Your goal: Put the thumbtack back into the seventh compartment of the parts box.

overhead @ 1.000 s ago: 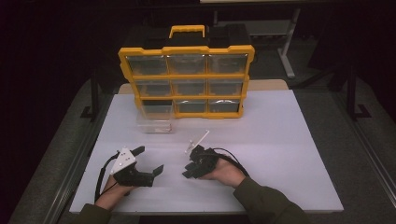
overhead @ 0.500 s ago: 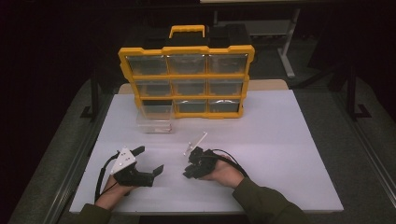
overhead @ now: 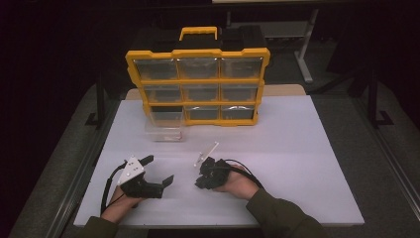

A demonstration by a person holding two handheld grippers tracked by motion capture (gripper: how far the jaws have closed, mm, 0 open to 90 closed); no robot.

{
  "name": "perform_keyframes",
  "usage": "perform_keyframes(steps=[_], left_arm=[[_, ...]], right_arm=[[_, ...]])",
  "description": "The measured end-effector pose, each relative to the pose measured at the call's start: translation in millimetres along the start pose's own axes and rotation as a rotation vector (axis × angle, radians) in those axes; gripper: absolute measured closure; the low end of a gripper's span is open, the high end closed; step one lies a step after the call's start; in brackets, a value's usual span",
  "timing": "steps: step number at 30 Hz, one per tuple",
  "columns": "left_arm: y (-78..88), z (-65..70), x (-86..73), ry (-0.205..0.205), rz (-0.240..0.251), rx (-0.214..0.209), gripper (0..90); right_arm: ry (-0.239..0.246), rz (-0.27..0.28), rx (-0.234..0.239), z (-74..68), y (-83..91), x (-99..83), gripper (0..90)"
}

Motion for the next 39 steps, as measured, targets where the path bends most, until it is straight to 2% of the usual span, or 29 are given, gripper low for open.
perform_keyframes(steps=[14,21,39], left_arm=[[-0.1,-0.4,0.0,-0.006,-0.002,-0.002,0.0],[-0.4,-0.5,0.0,-0.003,0.0,-0.003,0.0],[-0.6,-0.5,0.2,-0.003,0.0,-0.004,0.0]], right_arm=[[0.021,0.0,-0.004,-0.3,0.3,-0.5,82.4],[0.011,0.004,0.013,2.2,0.9,0.6,82.5],[-0.003,0.025,-0.001,10.3,10.1,11.2,82.6]])
Point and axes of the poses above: each handheld gripper's, and its own axes: y roughly backward along the jaws, x roughly out of its top, z roughly to its right, the point moved 1 cm from there along -y, roughly forward along the jaws, and after that the axes turned 11 degrees about x, right-handed, at the moved point
